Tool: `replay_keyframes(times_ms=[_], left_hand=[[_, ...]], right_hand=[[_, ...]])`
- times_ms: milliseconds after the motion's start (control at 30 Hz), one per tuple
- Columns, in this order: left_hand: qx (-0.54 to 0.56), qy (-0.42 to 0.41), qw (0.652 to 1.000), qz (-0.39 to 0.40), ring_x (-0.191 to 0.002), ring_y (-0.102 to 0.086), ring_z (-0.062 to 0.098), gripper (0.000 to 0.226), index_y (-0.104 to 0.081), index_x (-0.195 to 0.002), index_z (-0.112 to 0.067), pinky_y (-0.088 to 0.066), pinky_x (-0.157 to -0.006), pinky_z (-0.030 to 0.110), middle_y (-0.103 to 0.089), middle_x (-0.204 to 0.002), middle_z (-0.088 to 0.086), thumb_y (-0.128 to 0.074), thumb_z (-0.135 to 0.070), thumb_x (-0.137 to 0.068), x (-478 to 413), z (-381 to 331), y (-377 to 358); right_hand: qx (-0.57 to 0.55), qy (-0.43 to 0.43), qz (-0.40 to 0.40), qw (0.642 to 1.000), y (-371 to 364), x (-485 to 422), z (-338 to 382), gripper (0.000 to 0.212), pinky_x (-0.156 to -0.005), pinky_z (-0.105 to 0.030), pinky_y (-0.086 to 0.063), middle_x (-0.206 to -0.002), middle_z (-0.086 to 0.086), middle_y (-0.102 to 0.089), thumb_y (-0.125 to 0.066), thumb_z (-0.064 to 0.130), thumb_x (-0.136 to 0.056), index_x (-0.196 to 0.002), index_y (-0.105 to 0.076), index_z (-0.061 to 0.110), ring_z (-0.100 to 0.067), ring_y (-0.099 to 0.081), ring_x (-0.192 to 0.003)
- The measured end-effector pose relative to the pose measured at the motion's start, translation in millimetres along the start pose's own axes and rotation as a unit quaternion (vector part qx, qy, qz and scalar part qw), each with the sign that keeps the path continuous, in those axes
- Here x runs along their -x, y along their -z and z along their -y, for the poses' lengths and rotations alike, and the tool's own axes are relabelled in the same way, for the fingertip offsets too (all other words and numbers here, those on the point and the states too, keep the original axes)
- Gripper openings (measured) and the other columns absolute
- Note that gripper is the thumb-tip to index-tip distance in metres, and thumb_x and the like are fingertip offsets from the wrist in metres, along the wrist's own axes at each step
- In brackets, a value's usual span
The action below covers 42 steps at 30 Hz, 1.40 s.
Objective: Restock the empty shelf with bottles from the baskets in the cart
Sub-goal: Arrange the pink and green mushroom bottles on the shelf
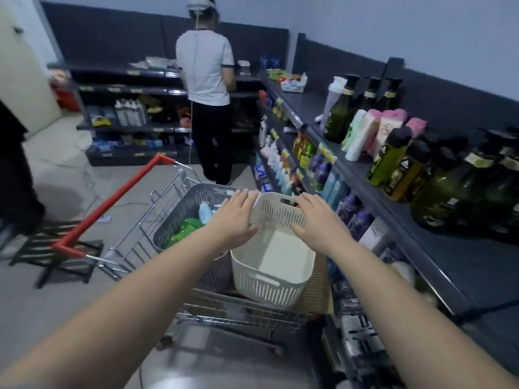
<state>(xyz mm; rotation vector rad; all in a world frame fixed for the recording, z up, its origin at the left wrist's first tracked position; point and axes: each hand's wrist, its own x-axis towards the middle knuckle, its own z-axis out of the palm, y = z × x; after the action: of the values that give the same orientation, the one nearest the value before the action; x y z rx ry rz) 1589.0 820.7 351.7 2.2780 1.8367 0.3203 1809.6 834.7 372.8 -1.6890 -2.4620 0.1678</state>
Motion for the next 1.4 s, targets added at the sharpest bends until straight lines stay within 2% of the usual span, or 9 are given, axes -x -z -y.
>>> replay_keyframes(times_ms=[167,300,633,800,933,1067,1233,1333,1400], left_hand=[[-0.015,0.071,0.997,0.021,-0.151,0.001,0.022,0.082,-0.001,-0.157,-0.019,-0.005,-0.122,0.043,-0.001,-0.164,0.004,-0.050,-0.032,-0.092,-4.4,63.3,-15.4],[-0.026,0.121,0.992,0.032,-0.151,0.007,0.020,0.089,0.006,-0.156,-0.026,0.000,-0.121,0.042,0.004,-0.165,0.002,-0.054,-0.044,-0.093,-16.0,102.6,-32.5],[-0.023,0.212,0.975,0.066,-0.151,0.008,0.020,0.084,0.006,-0.156,-0.025,0.004,-0.120,0.041,0.006,-0.164,0.004,-0.048,-0.049,-0.096,-38.2,154.0,-56.4],[0.001,0.233,0.967,0.106,-0.151,0.009,0.020,0.085,0.005,-0.156,-0.025,0.001,-0.123,0.042,0.006,-0.164,0.005,-0.051,-0.042,-0.095,-44.0,179.4,-76.4],[0.028,0.227,0.965,0.127,-0.151,0.006,0.021,0.084,0.002,-0.156,-0.025,-0.002,-0.123,0.044,0.002,-0.164,0.005,-0.054,-0.040,-0.094,-63.6,204.9,-85.9],[0.028,0.184,0.970,0.159,-0.151,0.003,0.021,0.082,-0.002,-0.156,-0.023,-0.002,-0.122,0.043,-0.002,-0.164,0.004,-0.053,-0.038,-0.093,-88.2,231.1,-104.3],[0.005,0.098,0.968,0.232,-0.151,0.003,0.023,0.083,-0.004,-0.156,-0.016,-0.001,-0.122,0.044,-0.003,-0.164,0.007,-0.051,-0.039,-0.093,-106.6,251.0,-132.6],[0.007,0.053,0.958,0.281,-0.151,-0.001,0.024,0.088,-0.007,-0.156,-0.012,-0.003,-0.123,0.047,-0.009,-0.164,0.008,-0.053,-0.048,-0.091,-105.3,254.8,-145.8],[0.043,0.048,0.958,0.280,-0.149,-0.013,0.026,0.086,-0.013,-0.155,-0.011,-0.009,-0.122,0.045,-0.021,-0.160,0.010,-0.054,-0.049,-0.090,-103.9,258.0,-151.5]], right_hand=[[-0.018,0.059,0.021,0.998,-31.8,-56.8,22.6,0.064,-0.119,-0.039,-0.021,-0.156,-0.001,-0.030,-0.055,0.039,-0.094,-0.150,-0.031,0.020,-0.021,-0.022,-0.145],[-0.036,0.093,0.050,0.994,-56.6,-100.6,34.7,0.066,-0.121,-0.041,-0.020,-0.158,-0.004,-0.029,-0.054,0.036,-0.094,-0.152,-0.029,0.017,-0.023,-0.021,-0.146],[-0.046,0.163,0.136,0.976,-116.8,-180.4,58.3,0.070,-0.122,-0.041,-0.018,-0.162,-0.003,-0.023,-0.055,0.037,-0.095,-0.155,-0.023,0.020,-0.023,-0.017,-0.150],[-0.029,0.184,0.179,0.966,-144.6,-195.5,68.5,0.071,-0.123,-0.038,-0.015,-0.161,-0.003,-0.023,-0.056,0.038,-0.095,-0.154,-0.022,0.018,-0.022,-0.019,-0.149],[-0.008,0.182,0.202,0.962,-171.1,-211.4,73.2,0.072,-0.123,-0.042,-0.017,-0.162,-0.005,-0.020,-0.057,0.039,-0.094,-0.154,-0.023,0.018,-0.024,-0.018,-0.150],[0.040,0.174,0.230,0.957,-196.8,-220.3,79.8,0.068,-0.120,-0.039,-0.020,-0.157,-0.008,-0.028,-0.056,0.036,-0.092,-0.151,-0.027,0.016,-0.026,-0.026,-0.145],[0.073,0.128,0.283,0.948,-227.9,-231.7,100.2,0.071,-0.123,-0.042,-0.011,-0.160,-0.011,-0.023,-0.051,0.027,-0.096,-0.156,-0.016,0.013,-0.028,-0.019,-0.149],[0.066,0.095,0.294,0.949,-248.8,-234.8,111.0,0.070,-0.120,-0.046,-0.017,-0.151,-0.010,-0.039,-0.053,0.036,-0.094,-0.153,-0.024,0.013,-0.029,-0.034,-0.139],[0.036,0.061,0.303,0.950,-259.5,-233.1,119.4,0.068,-0.121,-0.048,-0.013,-0.148,-0.007,-0.043,-0.054,0.040,-0.093,-0.151,-0.028,0.017,-0.027,-0.038,-0.137]])
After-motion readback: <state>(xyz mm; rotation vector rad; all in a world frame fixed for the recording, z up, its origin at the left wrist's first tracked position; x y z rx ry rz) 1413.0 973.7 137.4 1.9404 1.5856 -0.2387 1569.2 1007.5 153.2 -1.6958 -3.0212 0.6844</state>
